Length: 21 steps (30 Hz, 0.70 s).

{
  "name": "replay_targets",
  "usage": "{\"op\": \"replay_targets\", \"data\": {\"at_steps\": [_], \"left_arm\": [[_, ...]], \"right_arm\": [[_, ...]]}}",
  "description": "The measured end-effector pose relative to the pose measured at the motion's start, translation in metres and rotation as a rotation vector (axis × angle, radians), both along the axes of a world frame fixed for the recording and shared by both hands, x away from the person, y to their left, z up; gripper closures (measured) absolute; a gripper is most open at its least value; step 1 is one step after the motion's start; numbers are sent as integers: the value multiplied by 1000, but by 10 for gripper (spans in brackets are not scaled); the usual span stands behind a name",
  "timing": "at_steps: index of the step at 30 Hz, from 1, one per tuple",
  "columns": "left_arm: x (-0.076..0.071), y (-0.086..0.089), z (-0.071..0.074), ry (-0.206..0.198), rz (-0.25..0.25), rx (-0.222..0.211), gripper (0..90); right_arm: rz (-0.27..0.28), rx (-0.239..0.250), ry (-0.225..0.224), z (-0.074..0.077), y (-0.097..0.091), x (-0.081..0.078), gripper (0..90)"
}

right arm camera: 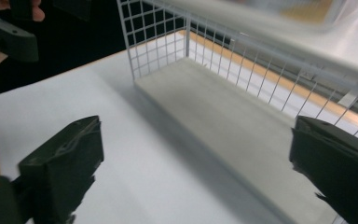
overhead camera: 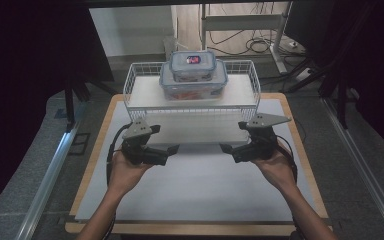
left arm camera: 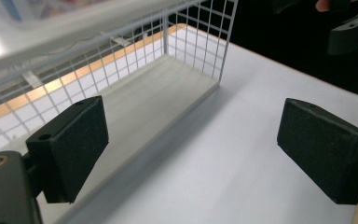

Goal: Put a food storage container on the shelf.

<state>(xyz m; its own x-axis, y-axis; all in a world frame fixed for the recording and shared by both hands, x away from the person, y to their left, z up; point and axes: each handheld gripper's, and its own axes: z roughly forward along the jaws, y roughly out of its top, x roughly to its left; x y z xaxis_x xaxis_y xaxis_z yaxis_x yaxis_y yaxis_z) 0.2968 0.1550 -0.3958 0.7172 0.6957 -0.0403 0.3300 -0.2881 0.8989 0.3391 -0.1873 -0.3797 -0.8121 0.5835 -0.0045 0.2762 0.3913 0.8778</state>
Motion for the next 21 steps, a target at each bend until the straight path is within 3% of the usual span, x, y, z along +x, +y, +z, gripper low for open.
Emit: {"op": "replay_targets", "data": {"at_steps": [12,15,21], "left_arm": [[-39,4,-43,-2,27,44,35],[-44,6,-57,5,33,41,35],[-52,11,-81,18,51,82,29]], "right_arm": [[-12,-21,15,-38,-25,-31,0],[-18,-13,18,-48,-33,-36,0],[-49,-18,50,-71,-44,-44,0]]}}
